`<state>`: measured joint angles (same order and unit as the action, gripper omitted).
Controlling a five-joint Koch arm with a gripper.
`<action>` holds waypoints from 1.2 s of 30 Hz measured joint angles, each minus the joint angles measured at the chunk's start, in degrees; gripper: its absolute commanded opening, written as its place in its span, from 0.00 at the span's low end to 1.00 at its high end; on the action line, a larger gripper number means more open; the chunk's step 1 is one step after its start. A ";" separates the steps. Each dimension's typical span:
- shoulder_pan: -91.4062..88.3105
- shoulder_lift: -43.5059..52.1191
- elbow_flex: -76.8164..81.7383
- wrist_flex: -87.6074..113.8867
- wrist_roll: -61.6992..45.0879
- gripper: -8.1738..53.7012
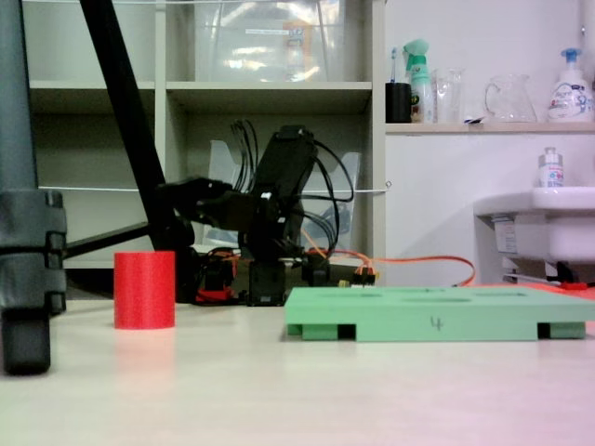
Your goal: Put the cylinder block into the corresponding hole
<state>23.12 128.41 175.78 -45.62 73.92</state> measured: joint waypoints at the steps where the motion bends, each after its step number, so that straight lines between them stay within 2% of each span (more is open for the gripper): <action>1: 1.05 -0.35 0.00 -0.35 1.93 0.77; 4: 2.37 -1.14 0.00 -0.35 6.50 0.74; 9: -1.14 -15.29 -1.49 -5.01 19.07 0.77; 10: -1.85 -19.51 -1.58 -8.44 20.83 0.78; 12: -3.08 -33.75 -1.67 -22.15 21.62 0.78; 14: -3.78 -51.94 -3.78 -40.17 21.71 0.83; 16: -4.13 -61.44 -6.06 -48.08 21.71 0.90; 18: -4.13 -63.37 -7.29 -48.16 21.71 0.97; 36: -3.16 -78.66 -29.71 -48.16 21.62 0.96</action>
<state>19.95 49.75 146.07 -93.78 95.54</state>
